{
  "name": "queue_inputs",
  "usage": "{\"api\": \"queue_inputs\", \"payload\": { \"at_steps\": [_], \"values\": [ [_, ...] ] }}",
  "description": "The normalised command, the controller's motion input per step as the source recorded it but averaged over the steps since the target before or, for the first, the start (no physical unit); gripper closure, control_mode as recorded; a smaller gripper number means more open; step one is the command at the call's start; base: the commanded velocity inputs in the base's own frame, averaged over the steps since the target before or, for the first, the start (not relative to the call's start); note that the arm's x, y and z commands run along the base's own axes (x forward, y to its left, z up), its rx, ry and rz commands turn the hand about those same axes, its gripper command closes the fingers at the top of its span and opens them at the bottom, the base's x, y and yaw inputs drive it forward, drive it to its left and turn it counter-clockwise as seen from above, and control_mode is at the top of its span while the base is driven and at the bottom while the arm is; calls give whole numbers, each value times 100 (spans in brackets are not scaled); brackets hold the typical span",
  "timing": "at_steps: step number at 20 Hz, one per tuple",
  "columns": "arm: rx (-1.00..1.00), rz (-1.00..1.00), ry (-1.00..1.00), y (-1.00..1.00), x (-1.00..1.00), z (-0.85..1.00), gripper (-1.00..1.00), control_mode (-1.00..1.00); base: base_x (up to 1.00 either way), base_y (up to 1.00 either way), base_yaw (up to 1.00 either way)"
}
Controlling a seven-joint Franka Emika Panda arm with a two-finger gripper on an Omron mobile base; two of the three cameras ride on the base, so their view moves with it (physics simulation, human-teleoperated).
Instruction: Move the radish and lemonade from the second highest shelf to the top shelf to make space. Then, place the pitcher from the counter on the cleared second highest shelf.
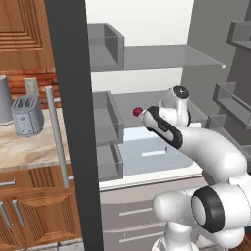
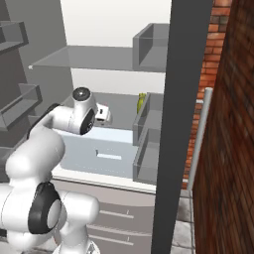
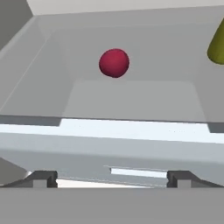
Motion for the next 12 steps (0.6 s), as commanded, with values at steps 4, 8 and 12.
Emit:
{"api": "queue_inputs", "payload": {
  "at_steps": [4,8,12],
  "values": [
    [0,0,0,6,46,-11,-100,-100,0,0,0],
    [0,0,-4,4,42,-17,-100,-100,0,0,0],
    [0,0,-3,2,44,-17,-100,-100,0,0,0]
  ]
}}
